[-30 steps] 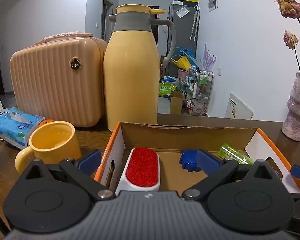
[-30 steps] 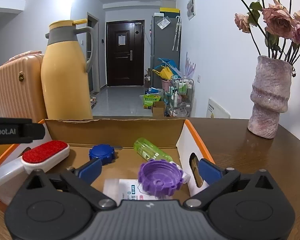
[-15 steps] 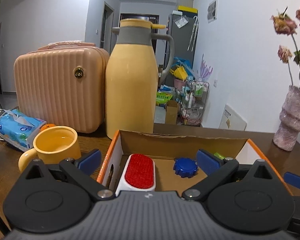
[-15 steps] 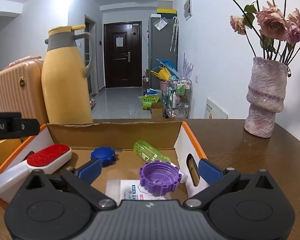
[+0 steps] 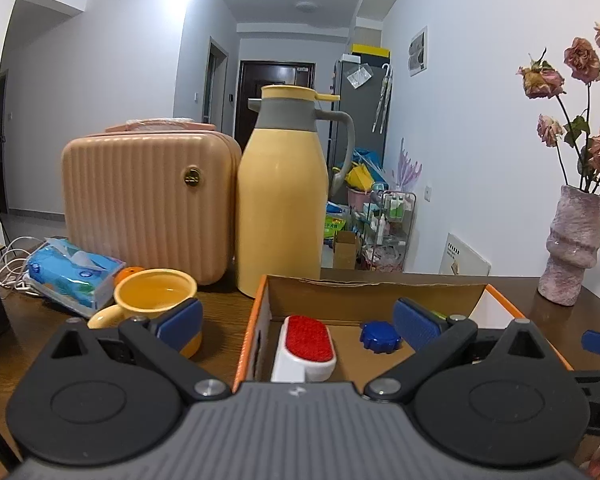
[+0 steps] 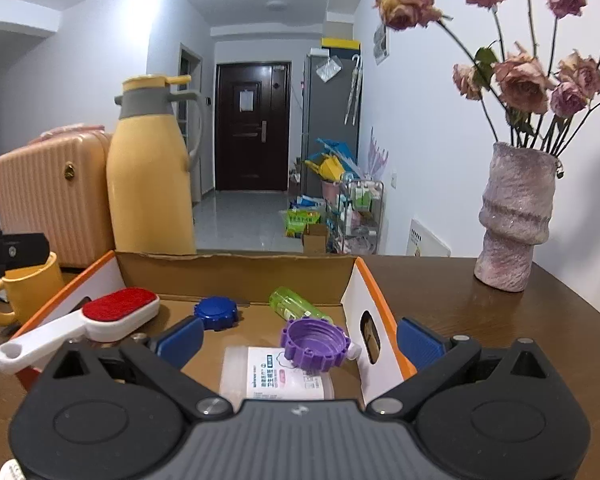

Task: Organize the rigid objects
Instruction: 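Withdraw both tools from the box toward the remaining lids, then grasp the clear purple-rimmed lid with the right tool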

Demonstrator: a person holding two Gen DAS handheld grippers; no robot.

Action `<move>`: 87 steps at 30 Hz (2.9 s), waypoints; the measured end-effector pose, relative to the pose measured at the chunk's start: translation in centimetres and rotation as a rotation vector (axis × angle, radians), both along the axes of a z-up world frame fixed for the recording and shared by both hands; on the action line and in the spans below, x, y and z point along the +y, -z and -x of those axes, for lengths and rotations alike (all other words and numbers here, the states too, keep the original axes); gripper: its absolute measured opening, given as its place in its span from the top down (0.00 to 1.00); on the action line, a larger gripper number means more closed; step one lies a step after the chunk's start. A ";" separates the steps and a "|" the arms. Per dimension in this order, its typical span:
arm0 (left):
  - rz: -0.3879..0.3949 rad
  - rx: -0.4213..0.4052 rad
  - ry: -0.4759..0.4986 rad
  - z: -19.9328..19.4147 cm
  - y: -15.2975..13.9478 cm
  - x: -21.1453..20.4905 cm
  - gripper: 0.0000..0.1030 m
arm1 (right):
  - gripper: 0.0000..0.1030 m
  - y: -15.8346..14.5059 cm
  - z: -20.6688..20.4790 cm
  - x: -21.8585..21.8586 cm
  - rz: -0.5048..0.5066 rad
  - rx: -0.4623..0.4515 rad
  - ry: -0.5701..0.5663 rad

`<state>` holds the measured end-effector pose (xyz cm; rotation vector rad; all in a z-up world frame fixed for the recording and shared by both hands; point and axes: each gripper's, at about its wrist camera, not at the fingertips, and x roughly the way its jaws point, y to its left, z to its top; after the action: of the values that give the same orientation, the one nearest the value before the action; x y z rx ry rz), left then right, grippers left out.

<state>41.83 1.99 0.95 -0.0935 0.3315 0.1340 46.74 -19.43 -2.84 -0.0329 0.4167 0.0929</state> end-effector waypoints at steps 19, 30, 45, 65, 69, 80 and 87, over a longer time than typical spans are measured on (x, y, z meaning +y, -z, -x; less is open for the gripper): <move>-0.006 -0.008 -0.018 6.3 0.6 2.2 0.00 | 0.00 -0.4 7.7 -1.5 -0.025 -0.115 -0.017; -0.020 0.009 0.010 10.4 1.6 2.3 0.00 | 0.00 0.5 11.7 -1.8 -0.043 -0.113 -0.036; -0.021 0.057 0.055 14.3 1.1 2.6 0.00 | 0.00 0.5 15.4 -1.6 -0.037 -0.099 -0.073; -0.039 0.173 0.116 21.8 4.7 3.4 0.00 | 0.00 2.7 24.1 0.7 0.030 0.036 -0.209; -0.032 0.216 0.111 22.6 6.1 3.8 0.00 | 0.00 3.9 25.7 1.7 0.021 0.078 -0.244; 0.005 0.252 0.091 23.9 7.7 5.4 0.00 | 0.00 5.0 27.7 3.9 -0.004 0.135 -0.309; 0.010 0.253 0.088 24.6 7.7 6.0 0.00 | 0.02 6.2 27.2 5.9 0.002 0.198 -0.353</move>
<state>17.26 8.04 -6.74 -0.0713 0.5883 0.0567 19.53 -13.51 -9.05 -0.1001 0.6065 0.4461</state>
